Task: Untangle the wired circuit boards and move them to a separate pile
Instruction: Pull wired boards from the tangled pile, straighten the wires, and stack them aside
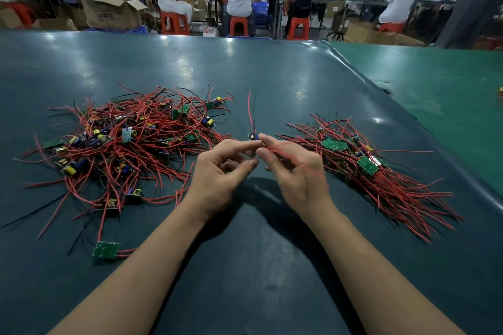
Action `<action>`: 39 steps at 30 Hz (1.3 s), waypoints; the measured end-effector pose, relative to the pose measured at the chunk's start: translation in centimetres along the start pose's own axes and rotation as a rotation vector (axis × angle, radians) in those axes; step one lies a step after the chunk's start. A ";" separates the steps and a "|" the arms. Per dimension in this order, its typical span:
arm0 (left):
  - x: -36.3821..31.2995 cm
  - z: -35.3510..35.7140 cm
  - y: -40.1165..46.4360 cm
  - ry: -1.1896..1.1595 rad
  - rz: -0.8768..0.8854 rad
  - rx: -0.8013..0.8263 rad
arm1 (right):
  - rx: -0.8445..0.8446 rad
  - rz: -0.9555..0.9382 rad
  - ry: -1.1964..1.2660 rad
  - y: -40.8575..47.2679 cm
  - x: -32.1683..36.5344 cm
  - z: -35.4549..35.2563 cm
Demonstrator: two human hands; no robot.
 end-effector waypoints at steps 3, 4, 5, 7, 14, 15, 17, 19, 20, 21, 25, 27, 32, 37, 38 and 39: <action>-0.7 -0.1 -0.3 0.115 0.055 -0.034 | -0.129 0.163 0.314 0.0 -1.2 -1.1; -0.6 -0.6 -0.4 0.105 0.038 -0.094 | -0.193 0.220 0.413 0.0 -1.5 -1.8; -0.4 -1.2 -0.5 0.082 0.009 -0.155 | -0.259 0.285 0.517 -0.1 -2.2 -2.5; 0.4 -1.9 -0.6 0.037 -0.072 -0.212 | -0.301 0.458 0.769 -0.3 -3.7 -3.1; 0.4 3.2 -1.1 0.114 -0.108 0.238 | 0.154 0.712 1.006 -1.6 -3.2 2.8; 0.0 3.5 -1.3 0.169 -0.075 0.270 | 0.140 0.735 0.939 -1.7 -3.6 2.9; -0.6 3.1 -1.4 0.248 -0.023 0.242 | 0.076 0.743 0.759 -1.7 -4.5 2.1; -0.9 1.9 -1.0 0.261 -0.001 0.115 | 0.049 0.713 0.677 -1.6 -4.9 1.5; -1.0 1.2 -0.8 0.248 0.003 0.041 | 0.058 0.690 0.666 -1.5 -4.8 1.6; -0.8 0.7 -0.6 0.221 -0.008 -0.012 | 0.075 0.672 0.657 -1.5 -4.7 1.8; -0.3 0.4 -0.4 0.073 -0.056 -0.043 | 0.116 0.703 0.692 -1.8 -4.7 2.8; -0.3 0.3 -0.3 0.032 -0.054 -0.046 | 0.121 0.750 0.708 -2.1 -5.0 3.1; 0.1 0.9 -0.3 -0.015 -0.096 -0.003 | 0.058 0.741 0.674 -2.1 -5.5 2.4; 0.4 0.9 -0.4 0.007 -0.119 0.006 | -0.014 0.686 0.611 -1.6 -5.5 1.4; 0.4 0.7 -0.4 -0.009 -0.123 -0.008 | -0.047 0.669 0.609 -1.4 -5.5 1.0; 0.5 0.5 -0.4 -0.035 -0.130 -0.020 | -0.085 0.649 0.607 -1.2 -5.5 0.5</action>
Point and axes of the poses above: each hand's wrist, its own y-axis towards the middle knuckle, its own z-axis out of the palm, x = y × z, the point moved 10 cm from there along y, towards the middle knuckle, and after that the axes turned 5 degrees about x, right-handed, at the moved point
